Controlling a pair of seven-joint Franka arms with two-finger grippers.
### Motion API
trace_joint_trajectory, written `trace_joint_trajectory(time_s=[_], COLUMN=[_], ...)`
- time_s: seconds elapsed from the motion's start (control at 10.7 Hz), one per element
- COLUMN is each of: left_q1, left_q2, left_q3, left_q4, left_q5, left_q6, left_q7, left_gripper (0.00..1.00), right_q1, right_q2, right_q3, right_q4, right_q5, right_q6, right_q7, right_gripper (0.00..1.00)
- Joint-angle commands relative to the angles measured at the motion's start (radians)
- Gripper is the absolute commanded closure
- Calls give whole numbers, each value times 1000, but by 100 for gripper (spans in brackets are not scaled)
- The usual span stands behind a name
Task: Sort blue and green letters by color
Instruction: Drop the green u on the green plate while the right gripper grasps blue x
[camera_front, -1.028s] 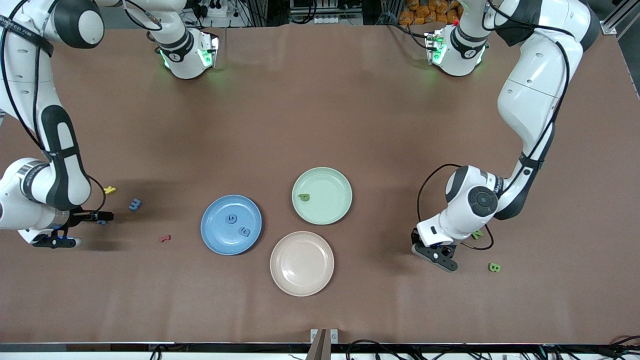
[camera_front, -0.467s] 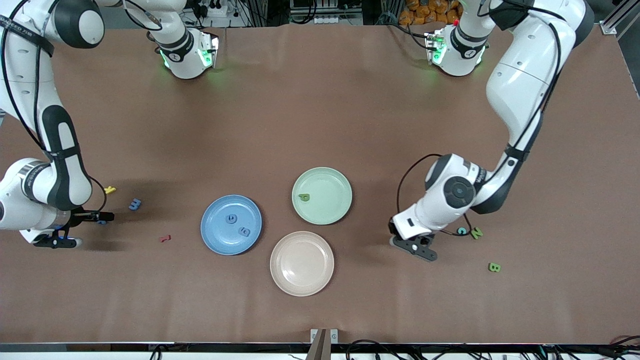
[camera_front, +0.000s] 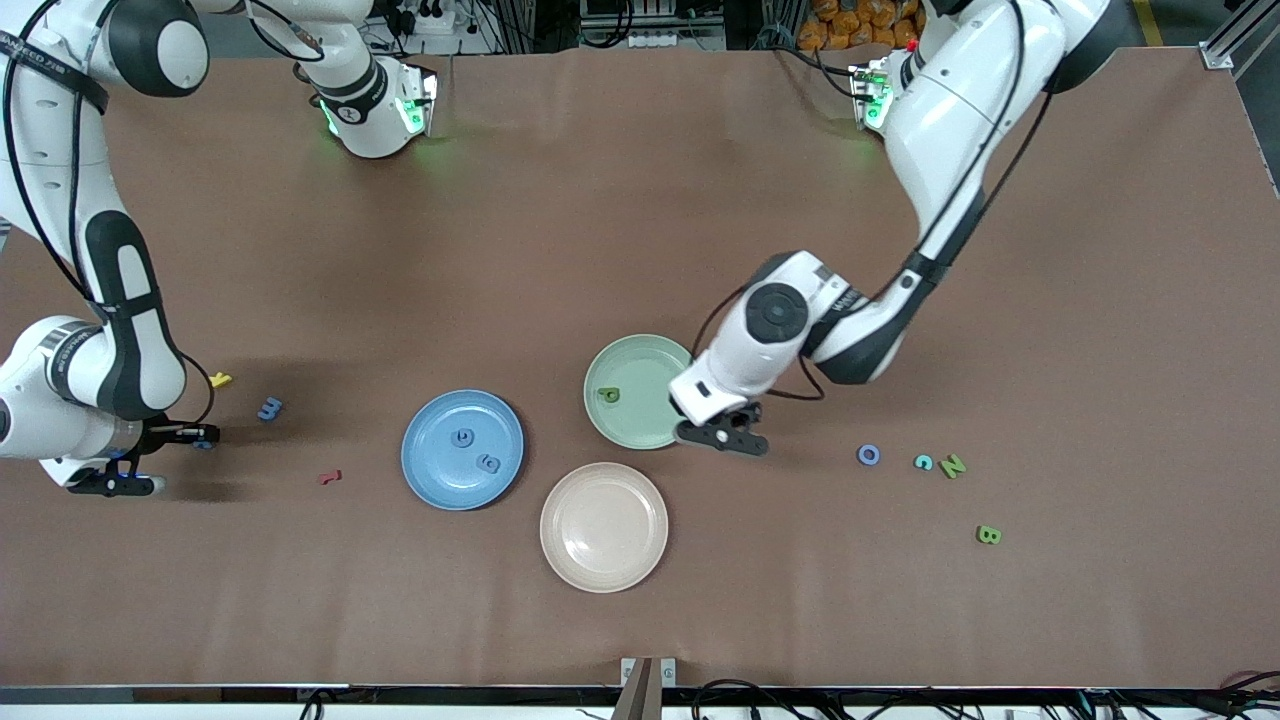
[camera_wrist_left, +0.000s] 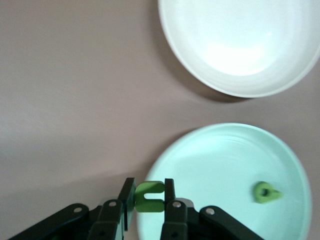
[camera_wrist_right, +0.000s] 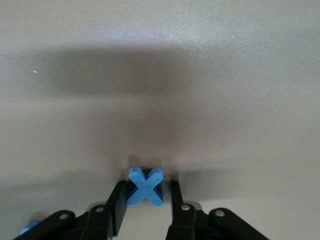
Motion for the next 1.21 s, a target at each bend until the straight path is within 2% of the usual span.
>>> trace_joint_trajectory(time_s=[0.0,0.09,0.19,0.28,0.47,0.65,0.75,0.93,1.03,1.12], left_q1=[-114,-135,-148,-148,-129,-88,-24,60,116,172], left_q2=[7,17,15,9,0,-34,-64,-130,-158,-184], left_q3=[22,23,23,26,28,34,26,23,23,23], left_q4=[30,38,37,34,34,26,24,0,-34,-84], left_q5=[-19,-19,-12,-2,-4,1,8,7,7,4], left_q6=[-23,-23,-23,-23,-24,-41,-87,-205,-239,-242], left_q7=[-217,-263,-299,-304,-307,-287,-191,28,152,275], left_gripper=[100,90,17,0,0,0,0,0,0,0], right_q1=[-10,-3,0,5,39,92,129,221,255,279], right_q2=[-9,-9,-14,-20,-25,-28,-28,-28,-26,-26], right_q3=[7,7,7,9,12,12,12,12,13,23], right_q4=[-27,-27,-26,-17,9,92,132,147,147,146], right_q5=[-10,-10,-10,-11,-7,-3,-3,-2,12,62], right_q6=[21,16,10,9,-5,-118,-173,-197,-200,-212], right_q7=[-51,-51,-53,-53,-47,-16,43,148,204,234], right_gripper=[79,95,100,100,100,100,100,100,100,100])
